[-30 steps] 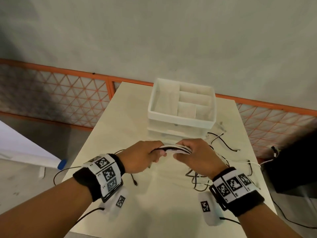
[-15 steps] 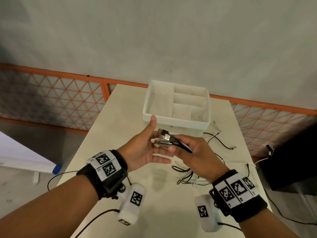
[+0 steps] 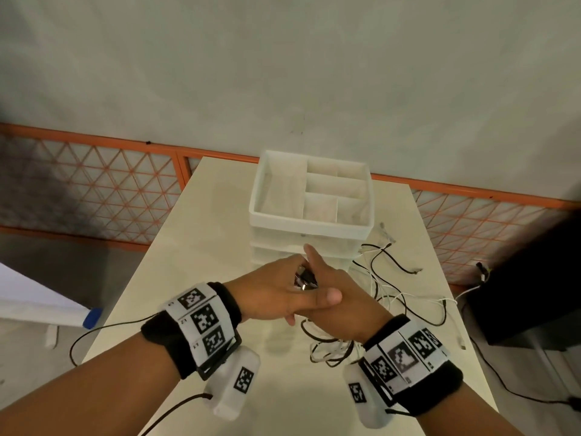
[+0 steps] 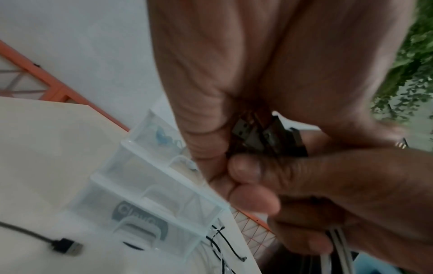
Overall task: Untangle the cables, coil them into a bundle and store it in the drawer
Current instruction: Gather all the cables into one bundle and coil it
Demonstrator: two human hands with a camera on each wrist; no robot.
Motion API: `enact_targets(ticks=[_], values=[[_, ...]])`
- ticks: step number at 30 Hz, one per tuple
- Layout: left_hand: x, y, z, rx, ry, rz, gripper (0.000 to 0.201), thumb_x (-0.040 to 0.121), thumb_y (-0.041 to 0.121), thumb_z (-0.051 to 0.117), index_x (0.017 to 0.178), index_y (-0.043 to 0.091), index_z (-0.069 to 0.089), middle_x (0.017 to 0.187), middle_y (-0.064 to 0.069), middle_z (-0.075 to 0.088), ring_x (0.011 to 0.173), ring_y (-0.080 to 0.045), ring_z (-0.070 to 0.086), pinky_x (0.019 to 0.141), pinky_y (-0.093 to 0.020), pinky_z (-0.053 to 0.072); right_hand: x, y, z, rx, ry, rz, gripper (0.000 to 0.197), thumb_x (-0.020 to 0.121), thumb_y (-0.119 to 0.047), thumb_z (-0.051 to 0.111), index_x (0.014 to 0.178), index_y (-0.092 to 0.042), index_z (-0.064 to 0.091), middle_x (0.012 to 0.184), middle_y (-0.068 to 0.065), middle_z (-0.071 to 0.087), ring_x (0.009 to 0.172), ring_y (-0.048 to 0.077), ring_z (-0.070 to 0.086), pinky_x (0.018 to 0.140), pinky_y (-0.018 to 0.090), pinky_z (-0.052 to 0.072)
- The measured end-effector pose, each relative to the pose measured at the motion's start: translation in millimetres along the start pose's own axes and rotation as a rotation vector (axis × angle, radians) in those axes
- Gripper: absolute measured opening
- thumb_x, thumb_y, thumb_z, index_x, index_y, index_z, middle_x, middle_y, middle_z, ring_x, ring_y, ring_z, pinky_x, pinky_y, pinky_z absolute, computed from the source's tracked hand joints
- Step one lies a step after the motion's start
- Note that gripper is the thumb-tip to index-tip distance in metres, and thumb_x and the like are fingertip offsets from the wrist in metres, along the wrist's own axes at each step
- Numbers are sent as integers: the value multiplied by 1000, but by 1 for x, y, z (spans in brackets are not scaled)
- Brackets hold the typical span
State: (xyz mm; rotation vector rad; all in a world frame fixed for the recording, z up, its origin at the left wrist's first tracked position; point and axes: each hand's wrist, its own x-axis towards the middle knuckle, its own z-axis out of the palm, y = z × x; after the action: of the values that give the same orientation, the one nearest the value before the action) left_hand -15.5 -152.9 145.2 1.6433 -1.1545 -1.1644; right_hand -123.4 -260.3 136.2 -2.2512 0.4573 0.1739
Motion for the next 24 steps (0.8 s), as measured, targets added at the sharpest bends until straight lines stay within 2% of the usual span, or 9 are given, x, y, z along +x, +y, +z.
enact_targets(ticks=[2,4,8,10,12,15,18,21,24], values=[[3,-8,2,60,52,54,24,87,51,65,89,27,64,77,4,69,65,-13,65,64,-36,56,1,-2,-2,108,-4,1,95,86,-20,76,157,-10,15,110,-2,75,87,-4,67,77,5,50],[5,-17,1,90,185,61,39,81,62,65,88,24,63,71,-1,69,57,-12,62,60,-28,52,3,3,-1,264,23,-18,86,80,-12,82,149,-6,30,102,-5,76,92,-2,71,81,10,53],[10,-25,0,-24,397,30,41,85,49,68,77,9,61,59,-1,59,45,-11,49,46,-24,40,3,10,0,385,87,-12,89,82,-21,81,155,-20,30,116,-13,71,104,-5,66,83,9,48],[11,-27,-4,-156,463,-18,40,88,43,68,71,9,58,53,-2,50,40,-14,37,40,-22,31,1,12,-3,455,117,-36,62,91,-20,73,146,-25,45,96,-4,76,73,5,66,70,18,50],[12,-27,-8,-282,514,-78,38,91,43,65,75,8,59,55,-5,45,41,-14,32,40,-21,26,0,12,-4,529,179,-59,38,96,-17,65,133,-24,58,82,3,76,55,11,54,61,26,49],[12,-26,-8,-425,489,-140,34,95,38,59,88,5,60,66,-9,46,46,-13,37,39,-19,25,3,13,-1,561,275,-49,20,97,-19,65,116,-22,68,77,6,76,48,13,48,53,28,45],[11,-23,-7,-476,433,-167,28,98,31,52,90,7,62,71,-10,54,49,-15,41,38,-20,25,6,12,7,514,332,-41,10,95,-27,68,105,-26,67,69,6,73,43,4,46,49,19,38],[10,-20,-8,-519,381,-220,27,96,29,46,83,9,59,66,-7,53,50,-16,43,39,-22,26,9,11,15,469,375,-38,16,91,-34,71,97,-27,58,56,-1,63,45,6,50,48,21,40],[10,-21,-9,-559,352,-267,28,95,29,47,86,6,60,67,-9,51,50,-18,46,38,-22,30,13,11,22,426,385,-47,30,88,-38,73,95,-19,51,46,-10,54,40,4,38,43,21,33]])
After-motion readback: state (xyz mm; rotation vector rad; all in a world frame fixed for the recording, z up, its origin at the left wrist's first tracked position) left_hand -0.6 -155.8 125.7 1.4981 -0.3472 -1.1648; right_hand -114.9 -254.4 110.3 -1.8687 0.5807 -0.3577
